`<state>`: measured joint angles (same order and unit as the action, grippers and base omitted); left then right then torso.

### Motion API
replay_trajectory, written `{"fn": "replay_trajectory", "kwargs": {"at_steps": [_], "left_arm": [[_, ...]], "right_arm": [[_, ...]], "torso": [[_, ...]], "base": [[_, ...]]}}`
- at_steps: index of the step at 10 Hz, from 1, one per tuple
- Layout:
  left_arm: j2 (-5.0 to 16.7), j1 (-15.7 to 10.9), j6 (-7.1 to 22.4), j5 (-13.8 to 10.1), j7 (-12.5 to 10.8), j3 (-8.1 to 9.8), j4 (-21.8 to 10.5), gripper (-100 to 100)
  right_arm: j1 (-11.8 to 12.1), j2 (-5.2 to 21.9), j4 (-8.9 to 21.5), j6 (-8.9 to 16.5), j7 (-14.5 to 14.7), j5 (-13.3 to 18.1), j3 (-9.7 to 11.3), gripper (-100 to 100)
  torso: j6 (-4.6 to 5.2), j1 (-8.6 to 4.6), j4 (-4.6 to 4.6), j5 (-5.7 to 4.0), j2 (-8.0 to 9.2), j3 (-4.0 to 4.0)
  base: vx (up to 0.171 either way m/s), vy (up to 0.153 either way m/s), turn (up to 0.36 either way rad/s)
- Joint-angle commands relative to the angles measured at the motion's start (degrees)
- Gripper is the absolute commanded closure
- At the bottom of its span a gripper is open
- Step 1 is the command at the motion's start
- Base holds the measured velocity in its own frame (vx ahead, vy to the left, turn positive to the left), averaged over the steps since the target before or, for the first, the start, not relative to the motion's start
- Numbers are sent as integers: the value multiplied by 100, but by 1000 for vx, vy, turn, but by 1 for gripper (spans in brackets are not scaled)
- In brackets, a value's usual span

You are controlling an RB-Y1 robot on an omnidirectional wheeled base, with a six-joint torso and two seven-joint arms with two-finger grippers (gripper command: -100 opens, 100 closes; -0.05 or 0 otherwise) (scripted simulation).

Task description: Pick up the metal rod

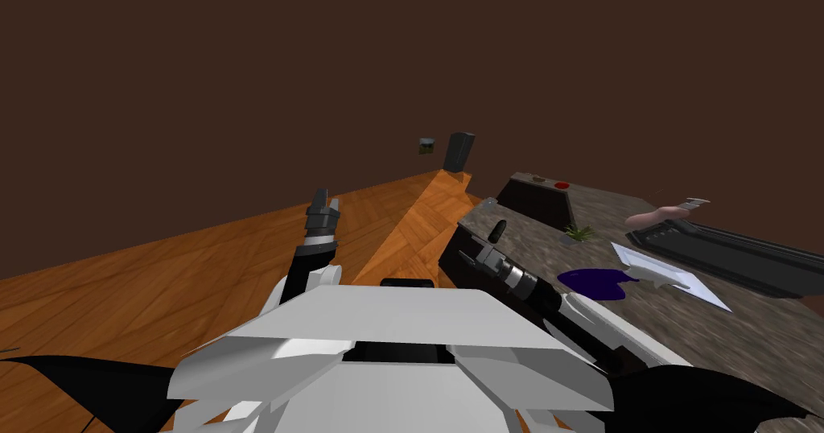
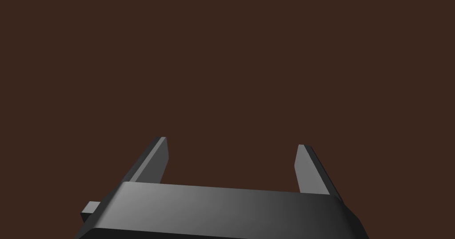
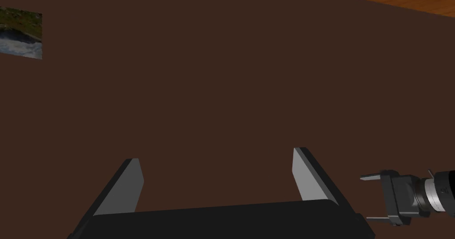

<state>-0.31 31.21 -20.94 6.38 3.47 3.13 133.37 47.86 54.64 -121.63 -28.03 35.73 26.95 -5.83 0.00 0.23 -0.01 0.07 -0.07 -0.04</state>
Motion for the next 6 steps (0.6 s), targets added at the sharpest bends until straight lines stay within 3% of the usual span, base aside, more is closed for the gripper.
{"fn": "replay_trajectory", "kwargs": {"at_steps": [1,6], "left_arm": [[0,0,0,0,0,0,0,0],[0,0,0,0,0,0,0,0]], "right_arm": [[143,286,93,-18,158,247,-23,-100],[428,968,286,-109,394,670,-71,-100]], "torso": [[0,0,0,0,0,0],[0,-7,-1,-2,-4,-2]], "base": [[35,71,36],[33,52,22]]}}
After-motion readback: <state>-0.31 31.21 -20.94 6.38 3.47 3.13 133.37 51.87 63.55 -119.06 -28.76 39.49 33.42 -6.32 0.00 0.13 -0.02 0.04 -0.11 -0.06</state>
